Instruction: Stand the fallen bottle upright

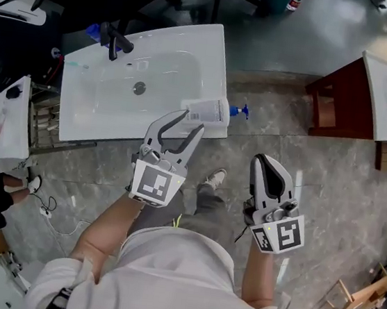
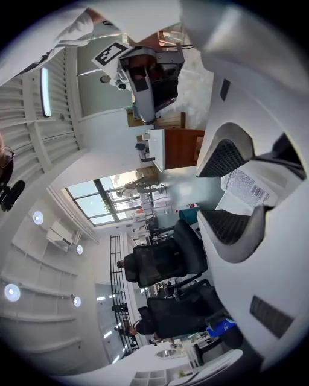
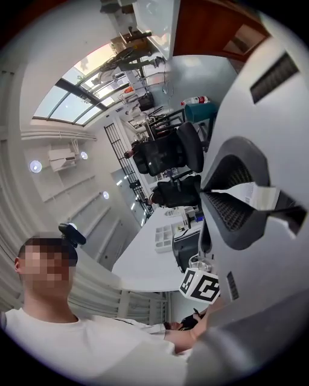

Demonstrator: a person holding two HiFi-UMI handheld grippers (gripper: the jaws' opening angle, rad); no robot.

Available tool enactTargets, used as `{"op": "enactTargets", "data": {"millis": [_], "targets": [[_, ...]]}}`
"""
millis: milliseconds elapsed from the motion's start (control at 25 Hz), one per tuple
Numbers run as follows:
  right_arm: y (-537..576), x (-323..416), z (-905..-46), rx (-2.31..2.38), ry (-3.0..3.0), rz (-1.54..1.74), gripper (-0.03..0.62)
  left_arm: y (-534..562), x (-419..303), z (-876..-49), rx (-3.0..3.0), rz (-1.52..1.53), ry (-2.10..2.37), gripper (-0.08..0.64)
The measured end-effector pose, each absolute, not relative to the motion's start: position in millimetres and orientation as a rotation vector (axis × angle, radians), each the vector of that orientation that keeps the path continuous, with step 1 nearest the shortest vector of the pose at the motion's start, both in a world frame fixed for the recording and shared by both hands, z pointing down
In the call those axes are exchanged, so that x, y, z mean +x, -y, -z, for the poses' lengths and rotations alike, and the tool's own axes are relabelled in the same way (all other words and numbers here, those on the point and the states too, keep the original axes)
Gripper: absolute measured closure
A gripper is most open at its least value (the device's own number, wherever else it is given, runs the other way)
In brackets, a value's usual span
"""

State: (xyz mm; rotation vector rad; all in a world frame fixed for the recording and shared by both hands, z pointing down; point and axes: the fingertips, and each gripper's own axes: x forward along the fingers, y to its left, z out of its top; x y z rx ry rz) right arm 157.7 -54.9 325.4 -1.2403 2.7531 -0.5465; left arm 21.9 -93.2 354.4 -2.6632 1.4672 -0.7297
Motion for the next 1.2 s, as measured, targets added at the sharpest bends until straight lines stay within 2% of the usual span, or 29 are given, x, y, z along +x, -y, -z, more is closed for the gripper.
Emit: {"op": "enactTargets", "data": {"millis": [360, 1200], "targets": [[71, 171, -370, -1.213, -2.744, 0.608, 0.551, 116, 54, -416, -2.615, 0.967, -1.36, 0.25], [98, 186, -468, -1.222, -2.708, 0.753, 0.551, 156, 87, -530, -2.479, 1.391, -1.188, 0.073]]}}
